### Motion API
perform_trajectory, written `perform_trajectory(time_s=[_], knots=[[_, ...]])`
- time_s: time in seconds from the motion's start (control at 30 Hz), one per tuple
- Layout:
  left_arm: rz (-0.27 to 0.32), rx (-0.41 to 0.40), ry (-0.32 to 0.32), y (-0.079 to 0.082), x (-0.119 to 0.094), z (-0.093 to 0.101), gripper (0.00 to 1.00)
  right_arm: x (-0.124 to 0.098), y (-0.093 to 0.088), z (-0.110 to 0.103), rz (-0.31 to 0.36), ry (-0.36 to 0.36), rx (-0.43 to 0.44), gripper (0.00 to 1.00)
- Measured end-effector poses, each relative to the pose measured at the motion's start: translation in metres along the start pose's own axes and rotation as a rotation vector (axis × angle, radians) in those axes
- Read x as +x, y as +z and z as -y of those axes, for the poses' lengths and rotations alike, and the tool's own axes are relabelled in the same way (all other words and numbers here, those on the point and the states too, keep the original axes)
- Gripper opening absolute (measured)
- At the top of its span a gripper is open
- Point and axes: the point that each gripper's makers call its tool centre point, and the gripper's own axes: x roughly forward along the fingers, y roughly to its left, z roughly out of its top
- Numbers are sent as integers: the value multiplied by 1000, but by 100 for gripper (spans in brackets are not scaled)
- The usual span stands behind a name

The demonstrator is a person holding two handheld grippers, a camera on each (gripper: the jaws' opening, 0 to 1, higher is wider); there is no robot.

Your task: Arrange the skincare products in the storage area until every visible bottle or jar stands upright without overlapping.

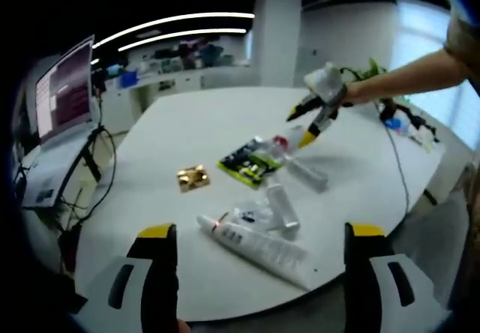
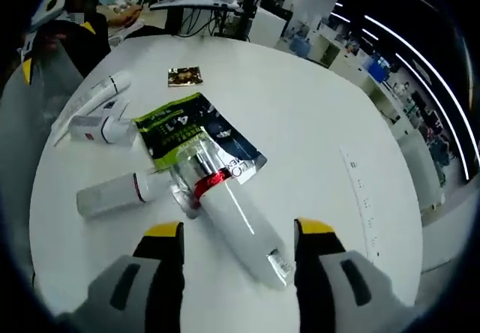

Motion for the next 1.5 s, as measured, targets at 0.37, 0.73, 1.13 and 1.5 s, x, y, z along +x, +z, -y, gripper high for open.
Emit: perform_trajectory(time_s=[0.37, 0.73, 1.13, 1.5], knots=[[-9, -11, 15, -2, 2, -4, 89, 24, 4, -10, -15, 95, -25, 42], [-15, -11, 10, -3, 11, -3, 88, 24, -11, -16, -118, 133, -92, 34], [5, 6, 3, 1, 11, -1, 88, 22, -18, -14, -167, 87, -62, 32], [41, 39, -11, 7, 8, 3, 87, 3, -29, -37, -120, 2, -38, 27]])
